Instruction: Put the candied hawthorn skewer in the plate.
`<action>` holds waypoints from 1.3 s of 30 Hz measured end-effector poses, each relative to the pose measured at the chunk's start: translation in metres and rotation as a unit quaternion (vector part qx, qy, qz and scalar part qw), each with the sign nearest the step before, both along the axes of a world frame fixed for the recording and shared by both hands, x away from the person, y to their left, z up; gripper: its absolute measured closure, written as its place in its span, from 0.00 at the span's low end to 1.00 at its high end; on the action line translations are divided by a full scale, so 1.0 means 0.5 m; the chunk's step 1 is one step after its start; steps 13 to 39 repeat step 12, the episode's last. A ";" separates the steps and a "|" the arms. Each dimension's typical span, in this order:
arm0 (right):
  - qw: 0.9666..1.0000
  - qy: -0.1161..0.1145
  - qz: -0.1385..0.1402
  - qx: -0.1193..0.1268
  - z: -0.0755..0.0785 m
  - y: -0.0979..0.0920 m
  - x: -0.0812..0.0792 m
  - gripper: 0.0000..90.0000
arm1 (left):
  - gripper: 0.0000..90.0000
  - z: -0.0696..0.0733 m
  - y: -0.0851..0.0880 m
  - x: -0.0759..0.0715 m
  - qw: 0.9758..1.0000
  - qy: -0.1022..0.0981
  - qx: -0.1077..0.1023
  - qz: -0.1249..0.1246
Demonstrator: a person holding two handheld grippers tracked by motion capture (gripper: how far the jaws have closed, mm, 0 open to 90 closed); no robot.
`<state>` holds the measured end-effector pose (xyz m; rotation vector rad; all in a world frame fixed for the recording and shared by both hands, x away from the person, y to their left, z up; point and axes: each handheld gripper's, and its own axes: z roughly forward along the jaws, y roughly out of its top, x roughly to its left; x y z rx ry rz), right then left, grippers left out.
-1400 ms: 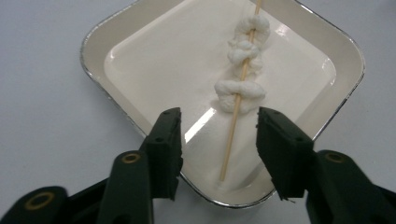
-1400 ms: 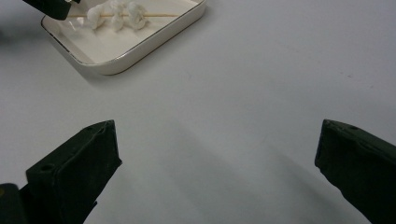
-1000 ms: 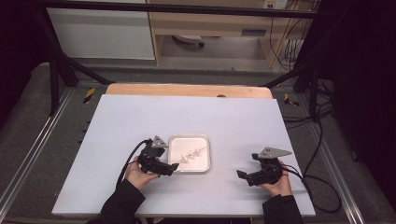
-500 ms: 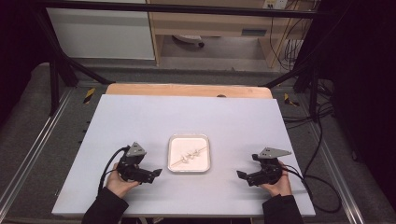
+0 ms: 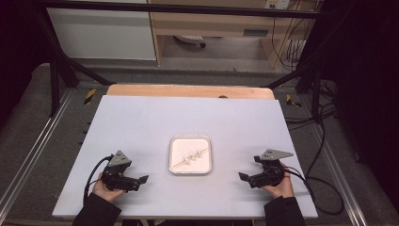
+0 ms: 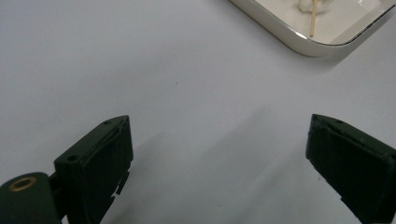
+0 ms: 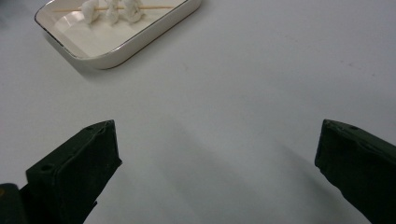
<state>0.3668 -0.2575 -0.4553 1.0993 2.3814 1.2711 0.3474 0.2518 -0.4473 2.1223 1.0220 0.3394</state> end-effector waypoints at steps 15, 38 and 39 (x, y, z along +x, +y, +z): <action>1.000 0.007 0.000 -0.003 -0.005 0.002 -0.001 0.00 | 0.08 -0.006 0.006 -0.003 1.000 0.003 -0.001 -0.006; 1.000 0.007 0.000 -0.003 -0.005 0.002 -0.001 0.00 | 0.08 -0.006 0.006 -0.003 1.000 0.003 -0.001 -0.006; 1.000 0.007 0.000 -0.003 -0.005 0.002 -0.001 0.00 | 0.08 -0.006 0.006 -0.003 1.000 0.003 -0.001 -0.006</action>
